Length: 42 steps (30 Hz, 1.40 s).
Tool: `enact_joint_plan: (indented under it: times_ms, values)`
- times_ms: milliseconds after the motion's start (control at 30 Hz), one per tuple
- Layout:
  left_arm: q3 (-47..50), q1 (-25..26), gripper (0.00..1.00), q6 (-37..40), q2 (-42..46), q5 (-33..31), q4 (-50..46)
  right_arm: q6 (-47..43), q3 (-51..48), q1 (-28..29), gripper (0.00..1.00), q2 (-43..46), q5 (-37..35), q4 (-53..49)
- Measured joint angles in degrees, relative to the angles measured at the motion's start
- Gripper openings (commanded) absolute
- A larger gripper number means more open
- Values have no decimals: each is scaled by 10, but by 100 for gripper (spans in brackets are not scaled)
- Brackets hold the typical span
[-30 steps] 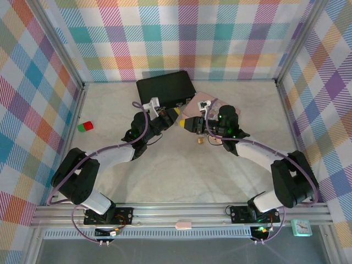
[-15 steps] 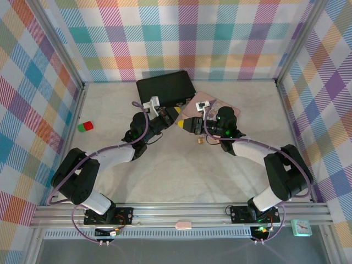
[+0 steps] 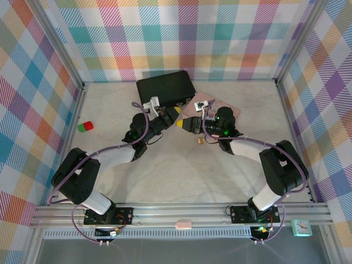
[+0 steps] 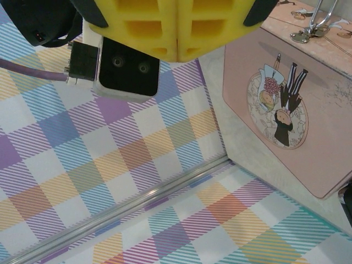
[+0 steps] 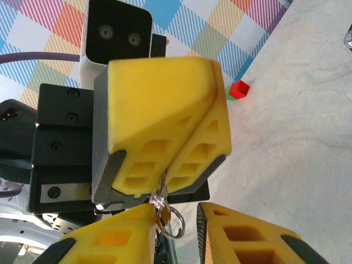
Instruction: Unlock the padlock with the key
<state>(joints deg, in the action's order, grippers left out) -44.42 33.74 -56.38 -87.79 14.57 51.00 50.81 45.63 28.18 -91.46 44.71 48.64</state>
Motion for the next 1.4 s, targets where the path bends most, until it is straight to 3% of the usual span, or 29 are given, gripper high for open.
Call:
enact_joint_plan:
  times_ms: [133,300,367,433,467,500,600,900,1200,1400]
  values:
    - [2,0,0,-8,0,0,5,12,4,2,20,-7,4,19]
    - [2,0,0,-14,-10,-4,17,33,8,1,1,-26,14,51]
    - [4,0,3,-14,-10,-7,17,38,8,0,0,-31,19,56]
    - [6,0,33,-14,-10,-8,17,38,8,0,0,-31,19,53]
    - [6,0,54,-15,-10,-7,17,32,8,0,0,-31,18,48]
    - [7,1,69,-14,-6,-7,14,23,8,1,0,-31,15,37]
    - [14,-3,82,-10,21,-10,-18,-18,8,3,0,-21,5,-19]
    - [17,-40,77,45,129,-17,-154,-173,11,3,0,67,-26,-209]
    - [-4,-33,69,85,133,0,-285,-300,35,3,0,106,-87,-360]
    - [-27,-15,64,100,133,4,-316,-384,76,3,0,111,-107,-443]
